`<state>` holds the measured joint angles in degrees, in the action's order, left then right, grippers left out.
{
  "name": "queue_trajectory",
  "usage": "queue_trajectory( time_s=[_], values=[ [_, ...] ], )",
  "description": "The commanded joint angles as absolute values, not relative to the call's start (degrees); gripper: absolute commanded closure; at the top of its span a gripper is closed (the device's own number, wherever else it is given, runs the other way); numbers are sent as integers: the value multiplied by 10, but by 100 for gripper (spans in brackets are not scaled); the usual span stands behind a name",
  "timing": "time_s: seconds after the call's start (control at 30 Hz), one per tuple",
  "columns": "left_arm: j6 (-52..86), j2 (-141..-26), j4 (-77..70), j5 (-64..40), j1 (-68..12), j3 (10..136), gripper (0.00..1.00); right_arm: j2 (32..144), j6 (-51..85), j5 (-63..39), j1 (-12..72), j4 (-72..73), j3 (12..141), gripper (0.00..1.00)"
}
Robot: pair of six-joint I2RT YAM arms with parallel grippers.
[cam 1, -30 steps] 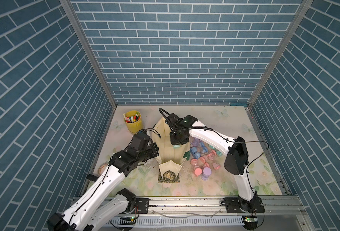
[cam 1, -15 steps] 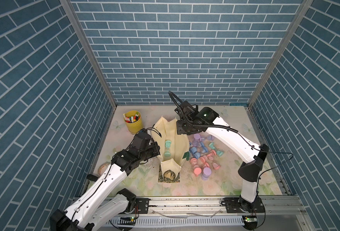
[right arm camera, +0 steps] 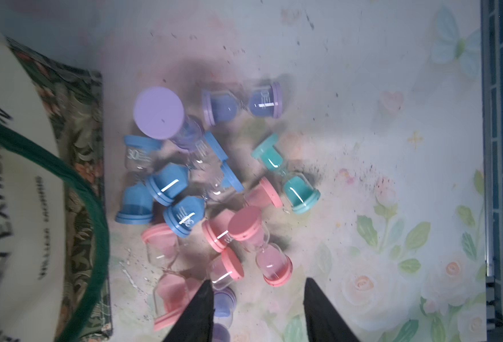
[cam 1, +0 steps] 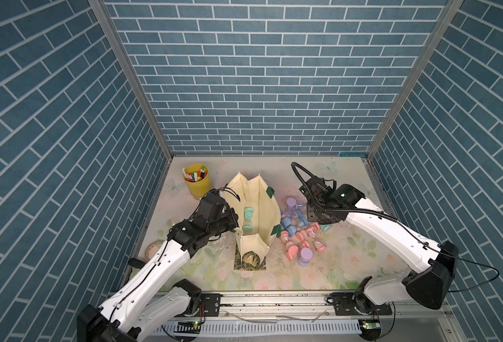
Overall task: Put the hourglass into the canvas bag
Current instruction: Pick up the hourglass from the center of the board.
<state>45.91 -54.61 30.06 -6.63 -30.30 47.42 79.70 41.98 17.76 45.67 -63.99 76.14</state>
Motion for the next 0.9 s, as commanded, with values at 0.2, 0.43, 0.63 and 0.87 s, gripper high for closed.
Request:
queue_trajectory(
  time_s=[0.2,0.43,0.63,0.87],
  values=[
    [461,-532,303,-59,-306,461,100,832,376,77,420,-555,772,42],
    [458,-513,317,-54,-306,466,77,936,343,26,378,-520,854,33],
    [447,-509,354,-39,-306,478,65,1032,325,31,374,-546,938,30],
    [445,-513,371,-39,-306,481,60,1106,325,52,373,-564,992,29]
  ],
)
